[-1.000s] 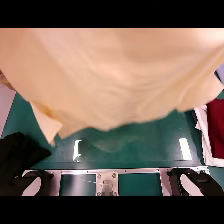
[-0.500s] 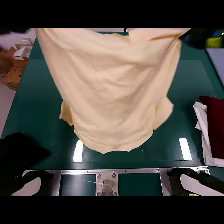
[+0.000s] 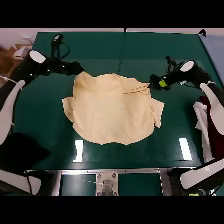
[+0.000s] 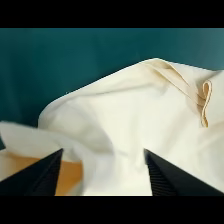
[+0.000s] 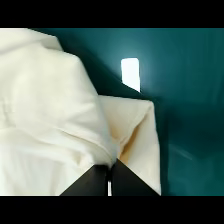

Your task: Fold the shirts.

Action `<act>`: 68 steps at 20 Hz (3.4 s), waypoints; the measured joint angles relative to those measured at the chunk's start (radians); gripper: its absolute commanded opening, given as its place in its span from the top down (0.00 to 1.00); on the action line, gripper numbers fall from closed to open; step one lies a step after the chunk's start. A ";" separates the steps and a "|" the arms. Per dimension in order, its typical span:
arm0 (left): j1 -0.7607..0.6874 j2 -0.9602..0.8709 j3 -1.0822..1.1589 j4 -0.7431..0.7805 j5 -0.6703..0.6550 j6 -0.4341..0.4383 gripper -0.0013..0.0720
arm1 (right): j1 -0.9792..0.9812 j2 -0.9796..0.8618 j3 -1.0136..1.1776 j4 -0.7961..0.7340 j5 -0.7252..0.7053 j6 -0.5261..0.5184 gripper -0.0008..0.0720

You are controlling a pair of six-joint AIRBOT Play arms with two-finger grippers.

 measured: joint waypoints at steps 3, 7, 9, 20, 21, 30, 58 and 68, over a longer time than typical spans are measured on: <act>0.038 -0.017 0.065 -0.003 -0.138 -0.071 0.97 | -0.026 -0.034 0.032 0.010 0.051 -0.014 0.97; 0.114 -0.019 0.159 0.006 -0.472 -0.186 0.95 | -0.077 -0.049 0.085 0.016 0.140 -0.025 0.97; 0.122 0.014 0.156 0.034 -0.592 -0.229 0.95 | -0.105 -0.052 0.097 0.013 0.167 -0.027 0.97; -0.167 0.644 -0.782 0.104 -0.208 -0.507 0.95 | -0.173 -0.054 0.109 0.016 0.217 -0.050 0.97; -0.218 0.682 -0.868 0.089 -0.132 -0.547 0.92 | -0.174 -0.054 0.109 0.016 0.217 -0.051 0.97; -0.530 0.756 -1.170 0.020 0.294 -0.799 0.31 | -0.177 -0.054 0.109 0.016 0.218 -0.055 0.97; 0.272 0.153 -0.269 0.068 -0.065 -0.159 0.17 | 0.003 0.669 -0.997 0.245 -0.035 -0.028 0.47; 0.394 0.149 -0.233 0.085 -0.548 -0.238 0.18 | -0.071 0.644 -0.761 0.014 0.148 -0.047 0.40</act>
